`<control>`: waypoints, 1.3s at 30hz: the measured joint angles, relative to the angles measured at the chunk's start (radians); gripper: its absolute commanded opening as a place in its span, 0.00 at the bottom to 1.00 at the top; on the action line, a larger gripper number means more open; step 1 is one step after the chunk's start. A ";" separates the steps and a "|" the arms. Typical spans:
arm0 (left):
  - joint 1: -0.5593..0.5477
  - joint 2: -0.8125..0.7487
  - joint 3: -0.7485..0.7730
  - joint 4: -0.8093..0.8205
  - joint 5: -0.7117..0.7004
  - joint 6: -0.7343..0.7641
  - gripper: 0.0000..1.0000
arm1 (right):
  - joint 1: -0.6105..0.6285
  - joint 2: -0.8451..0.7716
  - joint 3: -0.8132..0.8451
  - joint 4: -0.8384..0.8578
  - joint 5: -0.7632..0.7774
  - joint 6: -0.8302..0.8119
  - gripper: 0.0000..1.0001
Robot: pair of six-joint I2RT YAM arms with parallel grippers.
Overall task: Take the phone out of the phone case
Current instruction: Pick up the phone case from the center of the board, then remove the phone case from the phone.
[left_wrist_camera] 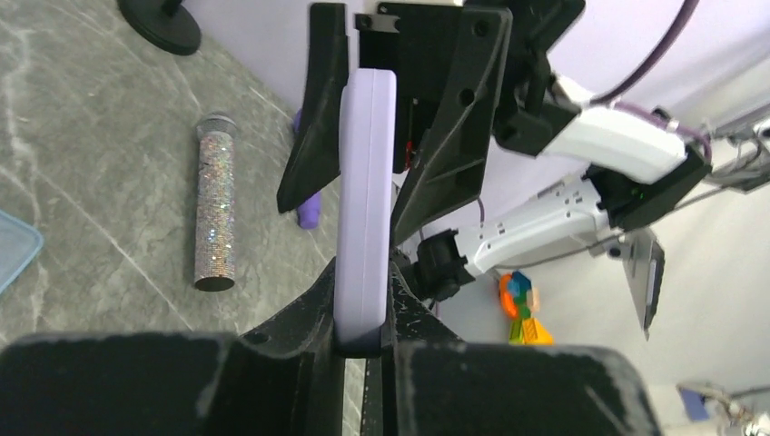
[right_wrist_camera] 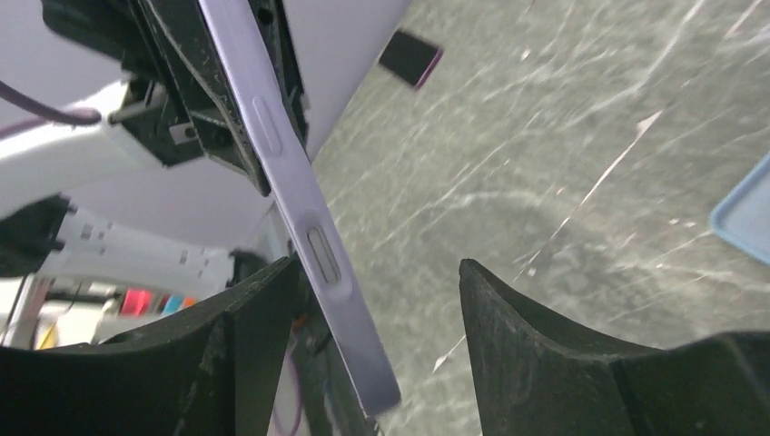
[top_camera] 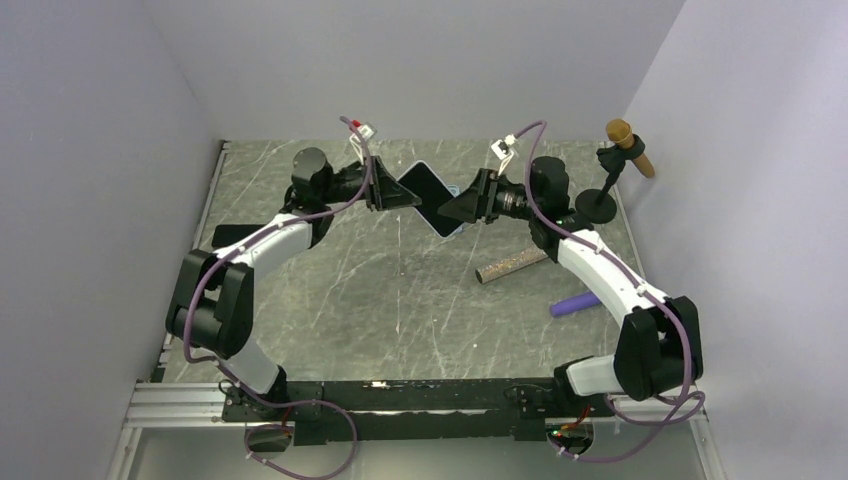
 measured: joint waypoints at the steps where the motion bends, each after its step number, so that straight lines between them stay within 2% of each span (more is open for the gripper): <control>1: -0.012 0.000 0.015 -0.027 0.010 0.022 0.00 | -0.005 0.005 0.027 -0.063 -0.040 -0.039 0.64; 6: -0.084 0.000 0.088 -0.196 0.053 0.159 0.00 | 0.002 0.029 0.125 -0.267 -0.201 -0.183 0.50; 8: -0.108 0.000 0.105 -0.267 0.064 0.216 0.00 | 0.004 0.029 0.133 -0.299 -0.247 -0.207 0.36; 11: -0.124 0.000 0.124 -0.365 0.072 0.290 0.02 | 0.005 0.029 0.130 -0.304 -0.292 -0.213 0.03; 12: -0.124 0.000 0.132 -0.396 0.080 0.303 0.12 | 0.005 0.028 0.118 -0.281 -0.317 -0.207 0.00; 15: -0.123 0.000 0.158 -0.481 0.089 0.326 0.60 | 0.007 0.015 0.076 -0.189 -0.336 -0.195 0.00; 16: -0.123 0.000 0.159 -0.490 0.076 0.348 0.71 | 0.009 0.005 0.058 -0.161 -0.328 -0.162 0.00; 17: -0.124 0.000 0.159 -0.492 0.062 0.359 0.74 | 0.010 -0.010 0.032 -0.135 -0.300 -0.123 0.00; 20: -0.124 0.000 0.156 -0.480 0.039 0.356 0.74 | 0.009 -0.063 -0.051 -0.028 -0.202 -0.006 0.00; 23: -0.121 -0.001 0.146 -0.430 0.031 0.342 0.65 | 0.008 -0.134 -0.146 0.113 -0.071 0.117 0.00; 25: -0.128 -0.001 0.143 -0.422 0.031 0.339 0.59 | 0.009 -0.161 -0.166 0.178 0.020 0.182 0.00; 29: -0.154 -0.001 0.146 -0.455 0.032 0.362 0.57 | 0.008 -0.160 -0.166 0.304 0.142 0.262 0.00; 37: -0.175 -0.001 0.141 -0.371 0.051 0.304 0.57 | 0.035 -0.067 -0.164 0.493 0.209 0.359 0.00; 39: -0.174 0.000 0.135 -0.336 0.055 0.279 0.51 | 0.050 -0.048 -0.166 0.529 0.211 0.375 0.00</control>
